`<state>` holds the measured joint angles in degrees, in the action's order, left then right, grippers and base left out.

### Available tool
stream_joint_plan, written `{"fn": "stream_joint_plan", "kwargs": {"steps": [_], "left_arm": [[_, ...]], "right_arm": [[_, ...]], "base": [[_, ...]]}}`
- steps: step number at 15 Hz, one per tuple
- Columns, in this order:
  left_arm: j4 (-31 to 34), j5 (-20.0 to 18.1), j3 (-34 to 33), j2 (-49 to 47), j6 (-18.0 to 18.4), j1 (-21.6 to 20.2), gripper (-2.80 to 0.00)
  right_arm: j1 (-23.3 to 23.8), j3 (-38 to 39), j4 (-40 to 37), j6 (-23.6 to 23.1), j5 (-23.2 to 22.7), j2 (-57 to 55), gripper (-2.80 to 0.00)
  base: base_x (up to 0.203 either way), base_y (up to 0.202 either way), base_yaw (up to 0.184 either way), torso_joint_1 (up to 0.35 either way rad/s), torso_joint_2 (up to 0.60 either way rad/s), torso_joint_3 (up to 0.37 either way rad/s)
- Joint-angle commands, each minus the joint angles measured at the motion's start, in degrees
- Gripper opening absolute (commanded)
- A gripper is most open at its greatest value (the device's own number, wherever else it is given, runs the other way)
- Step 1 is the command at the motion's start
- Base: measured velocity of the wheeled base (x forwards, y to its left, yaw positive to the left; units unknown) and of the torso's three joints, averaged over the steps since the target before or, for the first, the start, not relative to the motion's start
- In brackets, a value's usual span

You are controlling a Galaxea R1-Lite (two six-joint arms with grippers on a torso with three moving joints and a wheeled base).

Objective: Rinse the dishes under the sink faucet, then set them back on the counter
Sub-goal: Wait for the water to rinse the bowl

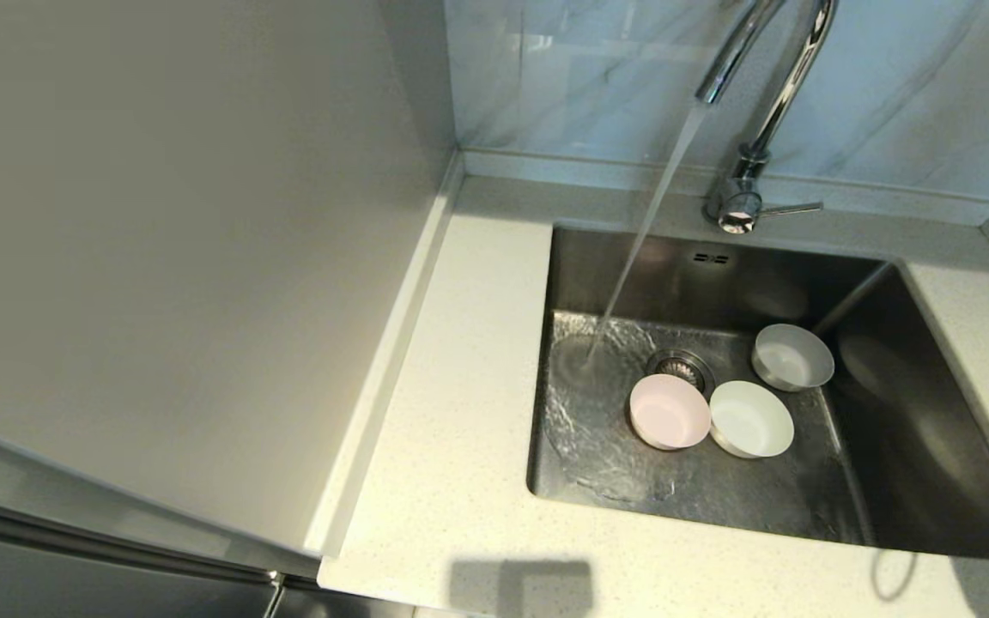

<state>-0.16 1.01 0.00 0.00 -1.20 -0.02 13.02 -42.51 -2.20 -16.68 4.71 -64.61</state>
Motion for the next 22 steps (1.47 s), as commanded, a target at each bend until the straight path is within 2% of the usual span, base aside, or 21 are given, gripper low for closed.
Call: {"fn": "stream_joint_plan", "kwargs": {"steps": [1,4,7,9,11,15,19,22], "left_arm": [[0.0,0.0,0.0,0.2,0.0,-0.1,-2.80],[0.0,0.0,0.0,0.2,0.0,-0.1,-2.80],[0.0,0.0,0.0,0.2,0.0,-0.1,-2.80],[0.0,0.0,0.0,0.2,0.0,-0.1,-2.80],[0.0,0.0,0.0,0.2,0.0,-0.1,-2.80],[0.0,0.0,0.0,0.2,0.0,-0.1,-2.80],[0.0,0.0,0.0,0.2,0.0,-0.1,-2.80],[0.0,0.0,0.0,0.2,0.0,-0.1,-2.80]], "right_arm": [[-1.2,12.7,0.4,0.2,0.0,20.2,-2.80],[-4.0,32.1,7.6,2.2,0.1,37.1,-2.80],[-7.5,41.0,14.5,5.0,0.3,47.9,-2.80],[-10.2,42.3,14.2,6.4,0.5,48.8,-2.80],[-13.8,42.5,10.2,7.6,0.3,51.8,-2.80],[-13.6,42.5,4.4,9.7,-5.4,60.4,-2.80],[-13.4,42.5,3.4,10.5,-6.0,64.6,-2.80],[-13.4,42.5,1.8,13.6,-5.6,64.6,-2.80]], "base": [[0.000,0.000,0.000,0.000,0.00,0.000],[0.000,0.000,0.000,0.000,0.00,0.000],[0.000,0.000,0.000,0.000,0.00,0.000],[0.000,0.000,0.000,0.000,0.00,0.000],[0.000,0.000,0.000,0.000,0.00,0.000],[0.000,0.000,0.000,0.000,0.00,0.000],[0.000,0.000,0.000,0.000,0.00,0.000],[0.000,0.000,0.000,0.000,0.00,0.000]]}}
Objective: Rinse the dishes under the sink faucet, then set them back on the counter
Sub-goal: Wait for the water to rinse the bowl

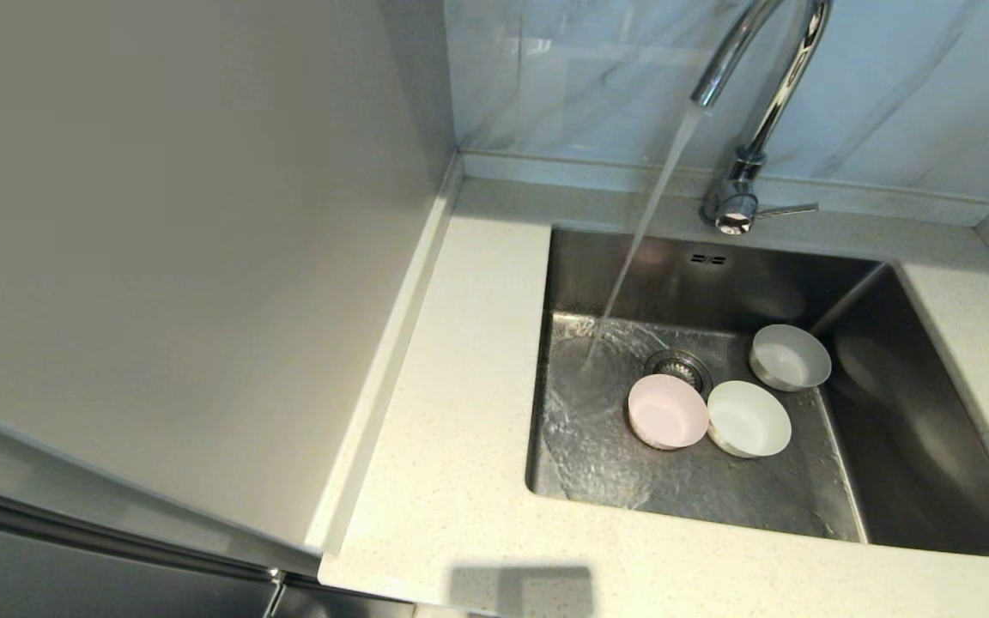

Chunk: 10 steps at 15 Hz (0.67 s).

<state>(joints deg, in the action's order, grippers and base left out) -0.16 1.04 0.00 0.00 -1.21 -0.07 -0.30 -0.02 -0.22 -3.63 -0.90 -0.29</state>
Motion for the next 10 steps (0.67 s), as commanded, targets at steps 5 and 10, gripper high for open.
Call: {"fn": "stream_joint_plan", "kwargs": {"steps": [5,10], "left_arm": [[0.0,0.0,0.0,0.2,0.0,0.0,-2.80],[0.0,0.0,0.0,0.2,0.0,0.0,-2.80]], "right_arm": [[0.0,0.0,-0.2,2.8,0.2,0.3,-2.80],[0.0,0.0,-0.1,2.8,0.1,0.2,-2.80]], "base": [[0.000,0.000,0.000,0.000,0.00,0.000],[0.000,0.000,0.000,0.000,0.00,0.000]]}}
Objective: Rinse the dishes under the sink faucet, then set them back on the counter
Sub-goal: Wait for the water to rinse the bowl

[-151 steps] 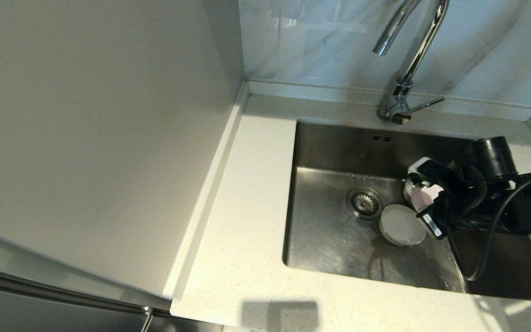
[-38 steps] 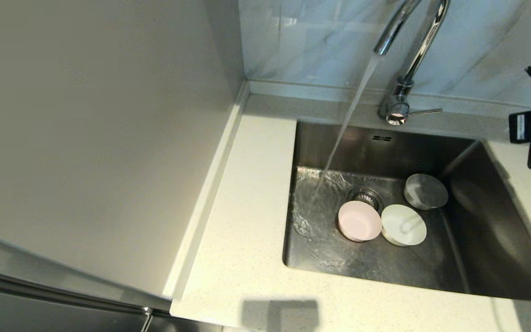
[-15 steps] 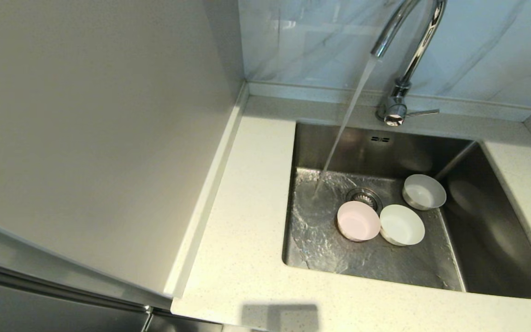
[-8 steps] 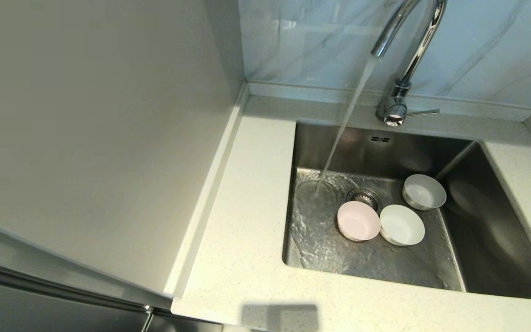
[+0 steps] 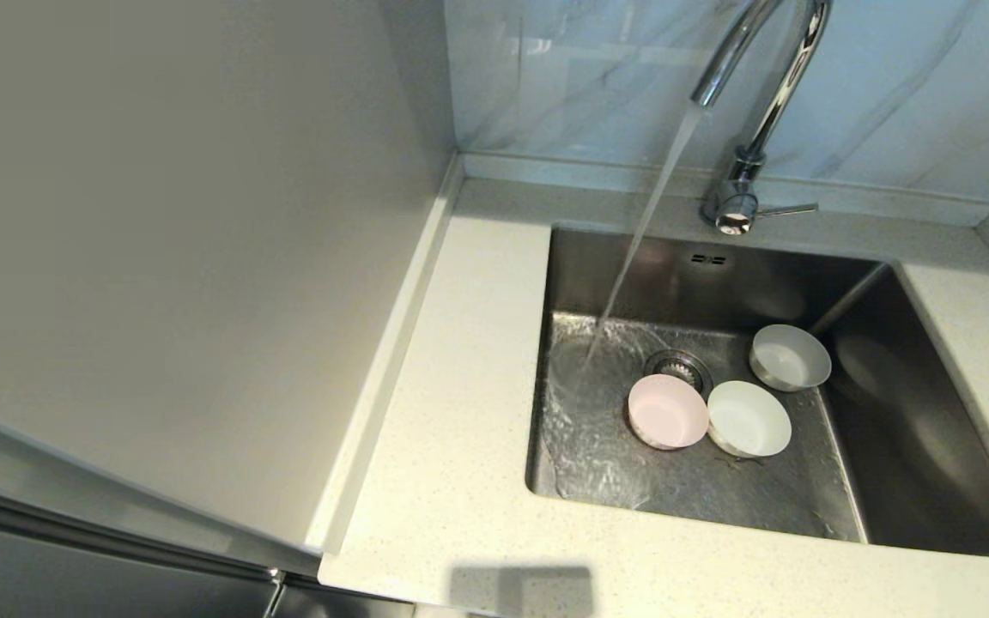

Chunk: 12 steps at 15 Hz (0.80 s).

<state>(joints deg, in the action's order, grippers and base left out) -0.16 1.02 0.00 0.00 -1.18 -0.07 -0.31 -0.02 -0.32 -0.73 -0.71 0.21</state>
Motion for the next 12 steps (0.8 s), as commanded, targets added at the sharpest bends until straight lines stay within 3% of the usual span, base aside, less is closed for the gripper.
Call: {"fn": "stream_joint_plan", "kwargs": {"steps": [1,12], "left_arm": [[0.0,0.0,0.0,0.2,0.0,0.0,-2.80],[0.0,0.0,0.0,0.2,0.0,0.0,-2.80]], "right_arm": [[0.0,0.0,0.0,0.0,0.0,-0.2,-2.80],[0.0,0.0,0.0,0.0,0.0,-0.2,-2.80]], "base": [[0.000,0.000,0.000,0.000,0.00,0.000],[0.000,0.000,0.000,0.000,0.00,0.000]]}}
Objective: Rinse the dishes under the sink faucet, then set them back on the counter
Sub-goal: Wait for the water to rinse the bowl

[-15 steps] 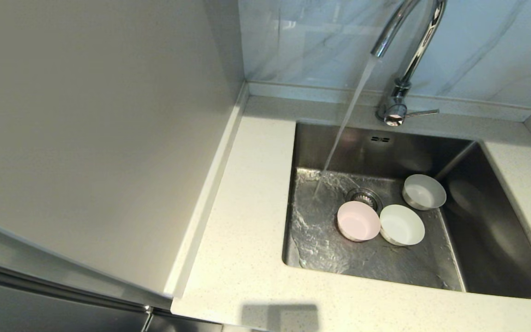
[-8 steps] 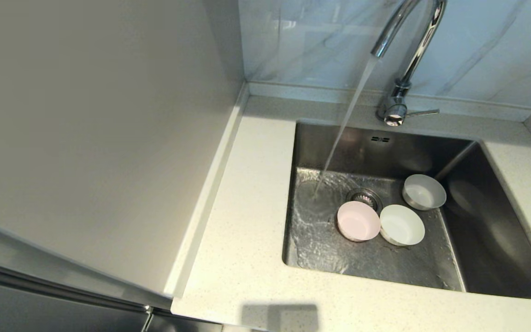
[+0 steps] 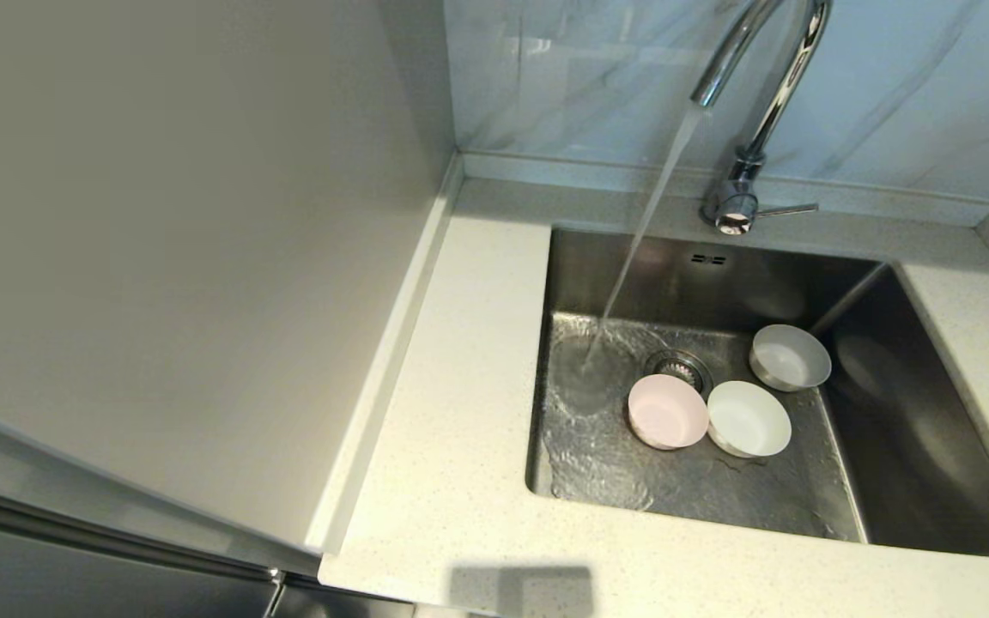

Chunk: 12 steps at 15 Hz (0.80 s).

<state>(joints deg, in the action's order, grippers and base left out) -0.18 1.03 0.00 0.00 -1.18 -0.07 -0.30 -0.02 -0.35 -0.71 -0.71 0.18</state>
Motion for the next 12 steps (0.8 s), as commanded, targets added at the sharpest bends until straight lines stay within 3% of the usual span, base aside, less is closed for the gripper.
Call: {"fn": "stream_joint_plan", "kwargs": {"steps": [1,12], "left_arm": [[0.0,0.0,0.0,0.2,0.0,0.0,-2.80],[0.0,0.0,0.0,0.2,0.0,0.0,-2.80]], "right_arm": [[0.0,0.0,0.0,0.0,0.0,-0.2,-2.80],[0.0,0.0,0.0,0.0,0.0,-0.2,-2.80]], "base": [[0.000,0.000,0.000,0.000,0.00,0.000],[0.000,0.000,0.000,0.000,0.00,0.000]]}}
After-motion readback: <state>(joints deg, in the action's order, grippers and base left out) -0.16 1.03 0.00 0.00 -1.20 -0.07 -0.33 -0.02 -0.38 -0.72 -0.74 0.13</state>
